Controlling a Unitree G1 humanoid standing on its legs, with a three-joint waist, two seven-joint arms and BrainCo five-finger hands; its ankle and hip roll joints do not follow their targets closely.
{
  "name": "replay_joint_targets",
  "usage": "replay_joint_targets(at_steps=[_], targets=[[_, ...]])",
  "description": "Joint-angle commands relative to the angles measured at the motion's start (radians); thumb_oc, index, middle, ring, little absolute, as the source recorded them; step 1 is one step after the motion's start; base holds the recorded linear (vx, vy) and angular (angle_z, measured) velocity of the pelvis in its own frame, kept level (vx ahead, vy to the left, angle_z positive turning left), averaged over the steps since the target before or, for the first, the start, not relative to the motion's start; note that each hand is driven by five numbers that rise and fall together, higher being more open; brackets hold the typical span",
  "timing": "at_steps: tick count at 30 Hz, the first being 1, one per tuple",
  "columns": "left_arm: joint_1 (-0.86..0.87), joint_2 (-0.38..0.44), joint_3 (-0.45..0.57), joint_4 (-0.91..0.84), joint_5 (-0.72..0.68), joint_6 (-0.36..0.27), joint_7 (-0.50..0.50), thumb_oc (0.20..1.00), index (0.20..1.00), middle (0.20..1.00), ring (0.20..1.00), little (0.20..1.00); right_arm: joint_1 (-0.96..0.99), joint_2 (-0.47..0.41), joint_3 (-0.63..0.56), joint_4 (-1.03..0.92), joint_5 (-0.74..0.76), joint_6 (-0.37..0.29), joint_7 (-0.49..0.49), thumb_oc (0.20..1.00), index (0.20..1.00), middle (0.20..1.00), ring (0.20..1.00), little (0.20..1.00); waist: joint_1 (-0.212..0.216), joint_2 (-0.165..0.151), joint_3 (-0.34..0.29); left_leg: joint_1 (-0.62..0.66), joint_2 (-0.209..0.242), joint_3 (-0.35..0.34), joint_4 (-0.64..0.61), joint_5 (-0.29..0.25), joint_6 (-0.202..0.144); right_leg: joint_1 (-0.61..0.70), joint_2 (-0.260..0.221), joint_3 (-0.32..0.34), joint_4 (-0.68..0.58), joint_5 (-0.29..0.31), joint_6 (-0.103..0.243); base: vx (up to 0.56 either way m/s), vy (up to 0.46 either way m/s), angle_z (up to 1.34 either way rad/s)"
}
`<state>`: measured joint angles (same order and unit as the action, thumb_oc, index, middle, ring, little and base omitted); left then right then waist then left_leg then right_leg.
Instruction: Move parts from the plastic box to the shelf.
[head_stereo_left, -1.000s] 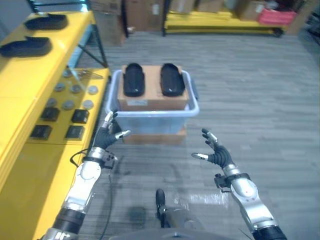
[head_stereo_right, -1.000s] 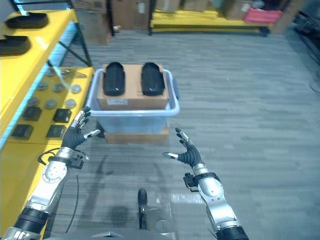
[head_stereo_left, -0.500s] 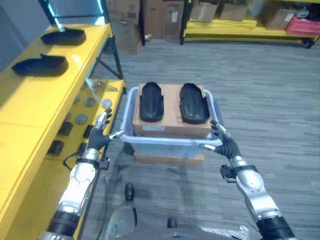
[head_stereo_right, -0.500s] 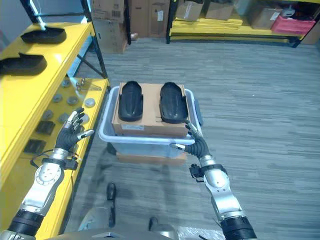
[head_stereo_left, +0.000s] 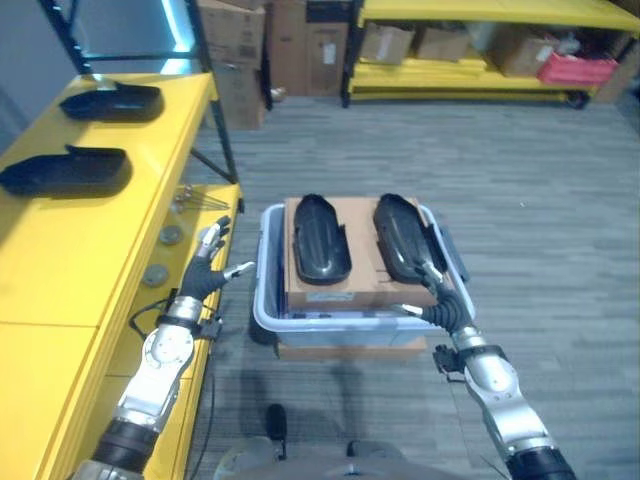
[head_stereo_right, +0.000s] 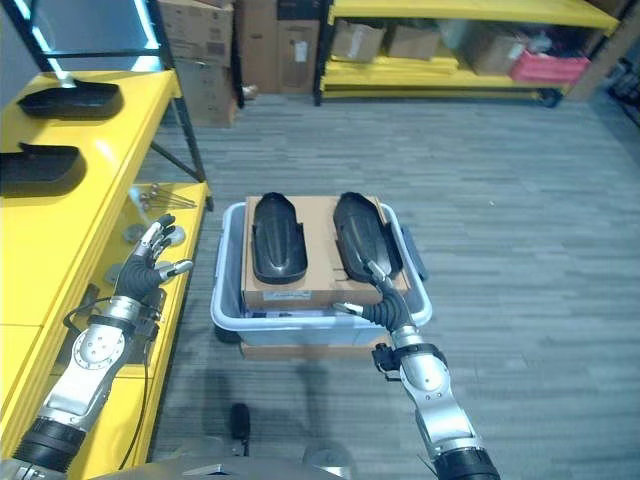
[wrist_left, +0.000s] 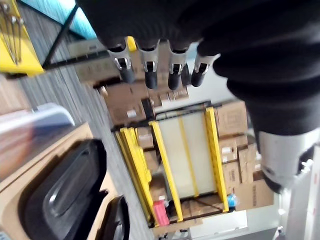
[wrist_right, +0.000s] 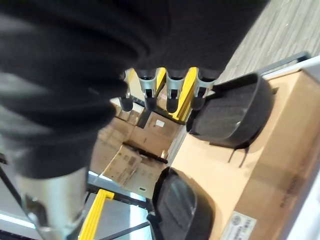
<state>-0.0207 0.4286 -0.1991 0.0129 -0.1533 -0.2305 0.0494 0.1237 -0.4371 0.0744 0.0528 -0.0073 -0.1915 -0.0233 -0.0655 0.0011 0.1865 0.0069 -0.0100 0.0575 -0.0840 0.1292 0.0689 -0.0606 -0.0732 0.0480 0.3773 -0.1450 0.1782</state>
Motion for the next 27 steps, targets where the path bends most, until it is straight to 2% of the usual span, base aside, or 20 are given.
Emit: replay_joint_targets(at_steps=[1,3,5,7,9,11,12,13,14,15,17,20,21,24,27], targets=[[-0.075,0.022,0.014,-0.019,0.012,-0.025,-0.015,1.0,1.0,1.0,1.0,1.0,-0.054,0.012,-0.018,-0.05,-0.003,-0.037,-0.008,1.0,1.0,1.0,1.0,1.0,0.013,-0.003,0.015,0.095,0.055,0.004,-0.003,-0.19,-0.065,-0.032,-0.024,-0.026,-0.222,0.123,-0.004,0.13,-0.11,-0.34],[-0.102,0.023,0.004,-0.005,0.026,-0.021,-0.011,1.0,1.0,1.0,1.0,1.0,-0.053,0.012,-0.011,-0.051,-0.011,-0.03,-0.007,1.0,1.0,1.0,1.0,1.0,-0.003,0.0,0.019,0.12,0.067,0.005,-0.003,-0.208,-0.077,-0.081,-0.059,-0.059,-0.338,0.172,0.007,0.22,-0.174,-0.35],[-0.114,0.021,-0.007,0.011,0.038,-0.025,-0.017,1.0,1.0,1.0,1.0,1.0,-0.047,0.009,0.001,-0.047,-0.021,-0.028,0.001,1.0,1.0,1.0,1.0,1.0,-0.012,-0.013,0.009,0.138,0.061,0.008,-0.003,-0.225,-0.084,-0.039,-0.077,-0.067,-0.405,0.194,0.013,0.16,-0.159,-0.03],[-0.114,0.021,-0.007,0.012,0.038,-0.025,-0.016,1.0,1.0,1.0,1.0,1.0,-0.047,0.01,0.002,-0.046,-0.021,-0.029,0.001,1.0,1.0,1.0,1.0,1.0,-0.013,-0.014,0.01,0.14,0.061,0.008,-0.003,-0.225,-0.084,-0.034,-0.077,-0.067,-0.41,0.196,0.014,0.09,-0.106,0.28],[-0.093,0.002,-0.003,0.019,0.026,-0.025,-0.014,1.0,1.0,1.0,1.0,1.0,-0.041,-0.013,0.015,-0.053,-0.021,-0.03,0.018,1.0,1.0,1.0,1.0,1.0,-0.016,-0.012,-0.009,0.176,0.099,0.012,-0.003,-0.231,-0.11,-0.005,-0.071,-0.077,-0.39,0.192,-0.003,0.25,-0.32,0.24],[-0.093,0.002,-0.003,0.019,0.026,-0.025,-0.015,1.0,1.0,1.0,1.0,1.0,-0.04,-0.014,0.015,-0.054,-0.021,-0.03,0.019,1.0,1.0,1.0,1.0,1.0,-0.017,-0.011,-0.009,0.177,0.1,0.011,-0.003,-0.232,-0.111,-0.005,-0.07,-0.078,-0.388,0.191,-0.003,0.12,-0.169,0.06],[-0.086,-0.005,0.001,0.035,0.012,-0.023,-0.012,1.0,1.0,1.0,1.0,1.0,-0.048,-0.035,0.014,-0.056,-0.005,-0.035,0.028,1.0,1.0,1.0,1.0,1.0,-0.018,-0.006,-0.013,0.174,0.124,0.004,0.03,-0.233,-0.126,0.01,-0.056,-0.086,-0.382,0.173,-0.019,0.2,-0.342,-0.01],[-0.081,-0.009,0.007,0.046,0.015,-0.02,-0.007,1.0,1.0,1.0,1.0,1.0,-0.055,-0.053,0.006,-0.048,0.016,-0.038,0.028,1.0,1.0,1.0,1.0,1.0,-0.019,-0.002,-0.005,0.129,0.147,-0.007,0.141,-0.219,-0.147,0.048,-0.041,-0.113,-0.393,0.151,-0.044,0.2,-0.342,-0.01],[-0.081,-0.009,0.007,0.046,0.015,-0.02,-0.007,1.0,1.0,1.0,1.0,1.0,-0.055,-0.053,0.006,-0.048,0.016,-0.038,0.028,1.0,1.0,1.0,1.0,1.0,-0.019,-0.002,-0.005,0.129,0.147,-0.007,0.141,-0.219,-0.147,0.048,-0.041,-0.113,-0.393,0.151,-0.044,0.13,-0.296,0.03],[-0.089,-0.008,0.011,0.058,0.02,-0.018,0.009,1.0,1.0,1.0,1.0,1.0,-0.055,-0.067,-0.004,-0.052,0.043,-0.04,0.025,1.0,1.0,1.0,1.0,1.0,-0.013,-0.008,0.016,0.072,0.129,-0.05,0.257,-0.179,-0.159,0.078,-0.032,-0.125,-0.404,0.145,-0.064,0.04,-0.121,0.19],[-0.098,-0.006,0.012,0.066,0.029,-0.017,0.017,1.0,1.0,1.0,1.0,1.0,-0.055,-0.072,-0.008,-0.048,0.055,-0.038,0.021,1.0,1.0,1.0,1.0,1.0,-0.01,-0.013,0.026,0.043,0.118,-0.061,0.276,-0.168,-0.161,0.09,-0.032,-0.132,-0.414,0.139,-0.068,0.07,-0.115,0.15],[-0.112,-0.014,0.01,0.079,0.056,-0.012,0.031,1.0,1.0,1.0,1.0,1.0,-0.053,-0.077,-0.016,-0.039,0.055,-0.034,0.012,1.0,1.0,1.0,1.0,1.0,-0.017,-0.021,0.026,0.005,0.114,-0.038,0.217,-0.187,-0.152,0.114,-0.046,-0.157,-0.442,0.131,-0.065,0.09,-0.007,0.23],[-0.128,-0.017,0.013,0.096,0.103,-0.007,0.038,1.0,1.0,1.0,1.0,1.0,-0.046,-0.083,-0.036,-0.044,0.031,-0.035,0.002,1.0,1.0,1.0,1.0,1.0,-0.018,-0.009,0.019,0.003,0.125,0.018,0.108,-0.176,-0.148,0.121,-0.039,-0.174,-0.454,0.124,-0.057,0.11,0.047,0.55],[-0.148,-0.007,0.006,0.127,0.201,0.007,0.07,1.0,1.0,1.0,1.0,1.0,-0.033,-0.08,-0.045,-0.058,0.019,-0.044,-0.004,1.0,1.0,1.0,1.0,1.0,-0.023,0.007,0.019,0.016,0.115,0.01,0.051,-0.158,-0.14,0.103,-0.029,-0.16,-0.463,0.129,-0.05,0.06,0.065,0.1],[-0.201,0.016,-0.002,0.163,0.299,0.019,0.111,1.0,1.0,1.0,1.0,1.0,-0.033,-0.062,-0.027,-0.07,0.014,-0.049,-0.012,1.0,1.0,1.0,1.0,1.0,-0.036,0.013,0.034,0.009,0.107,0.041,-0.003,-0.146,-0.134,0.052,-0.033,-0.138,-0.465,0.144,-0.04,-0.05,0.098,-0.25]])
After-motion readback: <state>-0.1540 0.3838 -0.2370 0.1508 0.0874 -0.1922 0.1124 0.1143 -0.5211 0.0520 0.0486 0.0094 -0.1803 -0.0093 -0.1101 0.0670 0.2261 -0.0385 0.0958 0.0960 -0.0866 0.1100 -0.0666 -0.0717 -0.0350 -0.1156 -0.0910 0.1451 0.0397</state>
